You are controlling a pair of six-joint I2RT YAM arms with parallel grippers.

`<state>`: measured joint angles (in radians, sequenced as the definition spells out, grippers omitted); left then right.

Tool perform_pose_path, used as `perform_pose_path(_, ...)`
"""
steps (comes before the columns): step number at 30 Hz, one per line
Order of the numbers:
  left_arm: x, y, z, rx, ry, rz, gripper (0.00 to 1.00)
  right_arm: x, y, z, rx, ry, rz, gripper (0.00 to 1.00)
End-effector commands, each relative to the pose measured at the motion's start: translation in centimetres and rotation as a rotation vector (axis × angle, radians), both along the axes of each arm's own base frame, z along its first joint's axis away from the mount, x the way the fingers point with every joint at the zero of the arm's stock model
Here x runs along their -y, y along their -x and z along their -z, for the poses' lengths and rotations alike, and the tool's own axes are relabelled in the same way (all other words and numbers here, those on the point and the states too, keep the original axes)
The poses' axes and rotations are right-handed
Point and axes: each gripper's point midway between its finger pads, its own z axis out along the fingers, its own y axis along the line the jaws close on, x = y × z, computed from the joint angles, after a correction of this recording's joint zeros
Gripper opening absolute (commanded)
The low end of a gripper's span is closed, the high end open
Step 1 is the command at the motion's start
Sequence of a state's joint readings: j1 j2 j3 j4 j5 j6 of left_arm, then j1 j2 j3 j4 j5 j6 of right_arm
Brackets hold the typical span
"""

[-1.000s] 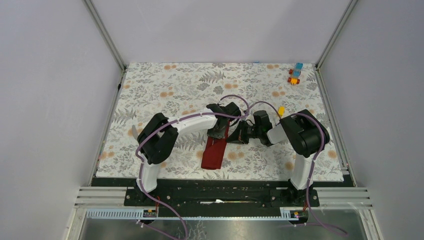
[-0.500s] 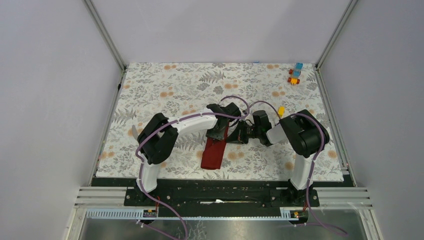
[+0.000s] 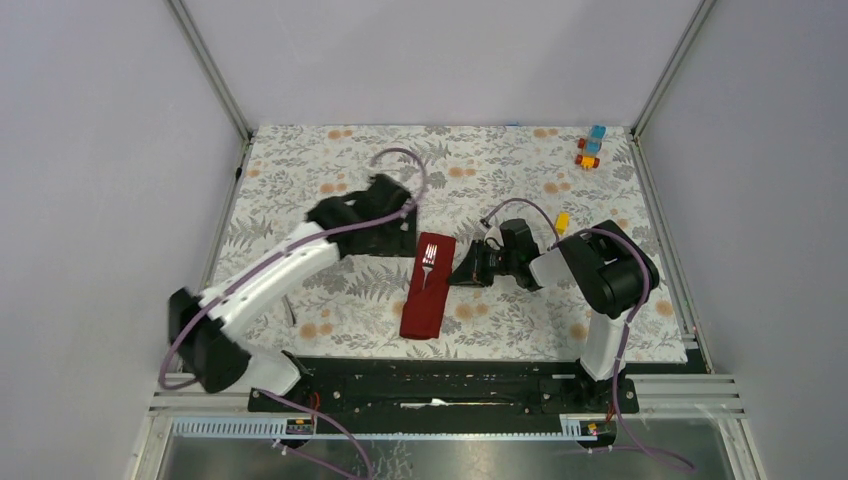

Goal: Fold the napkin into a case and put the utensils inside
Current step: Pick up the knife from the corner of the board.

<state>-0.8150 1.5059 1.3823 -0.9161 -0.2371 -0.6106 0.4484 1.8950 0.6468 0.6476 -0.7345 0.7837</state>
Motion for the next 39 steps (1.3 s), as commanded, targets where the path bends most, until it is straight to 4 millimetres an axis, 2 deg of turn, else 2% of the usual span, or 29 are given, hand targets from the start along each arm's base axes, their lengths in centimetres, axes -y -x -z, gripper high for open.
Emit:
perform_pose_path(1,-9.7,2.1,0.4,-0.108,-0.021,-0.195,0.82,-0.3,-0.4,-0.5,0.053,0.021,-0.009,0.2)
perform_pose_path(4,-15.9,2.6,1.5,-0.161,-0.001,-0.36,0.84,-0.4,-0.1,-0.7,0.059,0.009,-0.017,0.25)
perform_pose_path(7,-21.0,3.1,4.2,-0.277,-0.016,-0.518,0.85,-0.5,0.0,-0.8,0.059,0.003,-0.028,0.3)
perform_pose_path(10,-23.6,2.3,5.6,-0.32,-0.005,-0.616,0.85,-0.6,0.2,-0.8,0.052,-0.004,-0.041,0.33)
perform_pose_path(12,-26.0,1.9,6.0,-0.343,-0.089,-0.686,0.85,-0.6,0.3,-0.8,0.051,-0.005,-0.046,0.34)
perform_pose_path(15,-28.5,1.5,7.5,-0.377,-0.159,-0.739,0.85,-0.6,0.2,-0.9,0.053,-0.004,-0.046,0.35)
perform_pose_path(18,-30.2,0.9,9.6,-0.402,-0.159,-0.77,0.8,-0.7,0.3,-0.9,0.049,-0.01,-0.051,0.35)
perform_pose_path(21,-31.1,0.3,11.2,-0.454,-0.134,-0.773,0.73,-0.6,0.3,-0.9,0.05,-0.014,-0.052,0.35)
perform_pose_path(29,-31.9,-0.2,15.6,-0.543,-0.103,-0.7,0.65,-0.7,0.5,-1.1,0.052,-0.025,-0.056,0.35)
perform_pose_path(32,-31.7,-0.8,16.2,-0.559,-0.08,-0.68,0.62,-0.7,0.4,-1.1,0.054,-0.028,-0.056,0.34)
perform_pose_path(35,-32.5,-0.9,16.7,-0.571,-0.122,-0.676,0.58,-0.6,0.5,-1.1,0.055,-0.029,-0.056,0.34)
perform_pose_path(39,-32.4,-1.0,17.6,-0.601,-0.118,-0.668,0.43,-0.6,0.5,-1.1,0.053,-0.032,-0.056,0.34)
